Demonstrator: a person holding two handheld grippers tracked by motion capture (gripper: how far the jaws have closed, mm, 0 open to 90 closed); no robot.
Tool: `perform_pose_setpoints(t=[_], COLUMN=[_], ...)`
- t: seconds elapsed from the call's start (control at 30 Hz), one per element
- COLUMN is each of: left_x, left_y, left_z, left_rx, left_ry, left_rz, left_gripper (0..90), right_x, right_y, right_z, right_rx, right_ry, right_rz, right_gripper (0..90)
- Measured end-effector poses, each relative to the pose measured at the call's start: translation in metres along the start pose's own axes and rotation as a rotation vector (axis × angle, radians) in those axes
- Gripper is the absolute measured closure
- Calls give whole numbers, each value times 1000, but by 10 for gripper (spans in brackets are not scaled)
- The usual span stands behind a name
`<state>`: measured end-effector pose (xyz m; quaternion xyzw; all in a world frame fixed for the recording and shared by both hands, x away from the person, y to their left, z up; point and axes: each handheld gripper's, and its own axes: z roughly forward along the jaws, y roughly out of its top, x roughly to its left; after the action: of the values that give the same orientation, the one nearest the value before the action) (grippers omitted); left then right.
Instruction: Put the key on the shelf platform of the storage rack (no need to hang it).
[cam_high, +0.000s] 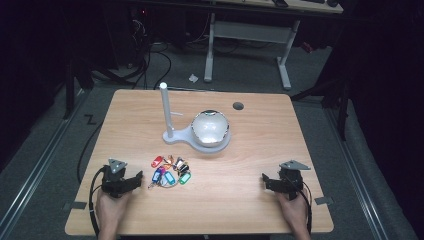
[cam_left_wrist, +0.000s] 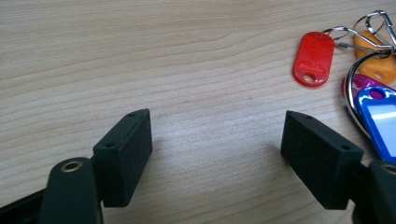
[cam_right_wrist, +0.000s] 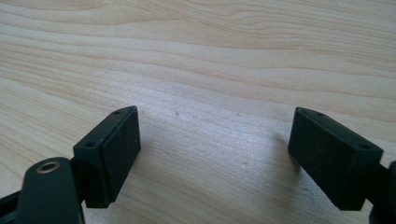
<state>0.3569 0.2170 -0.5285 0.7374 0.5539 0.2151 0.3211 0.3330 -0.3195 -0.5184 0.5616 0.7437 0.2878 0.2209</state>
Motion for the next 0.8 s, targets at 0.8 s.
perform_pose_setpoints(t=[0.8], left_x=[-1], left_y=[5], left_z=[-36], left_rx=[-51], left_ry=[-139], left_rz=[9], left_gripper=[306], right_x=[0], right_y=[0], right_z=[0], right_rx=[0], right_ry=[0], right_rz=[0], right_gripper=[169])
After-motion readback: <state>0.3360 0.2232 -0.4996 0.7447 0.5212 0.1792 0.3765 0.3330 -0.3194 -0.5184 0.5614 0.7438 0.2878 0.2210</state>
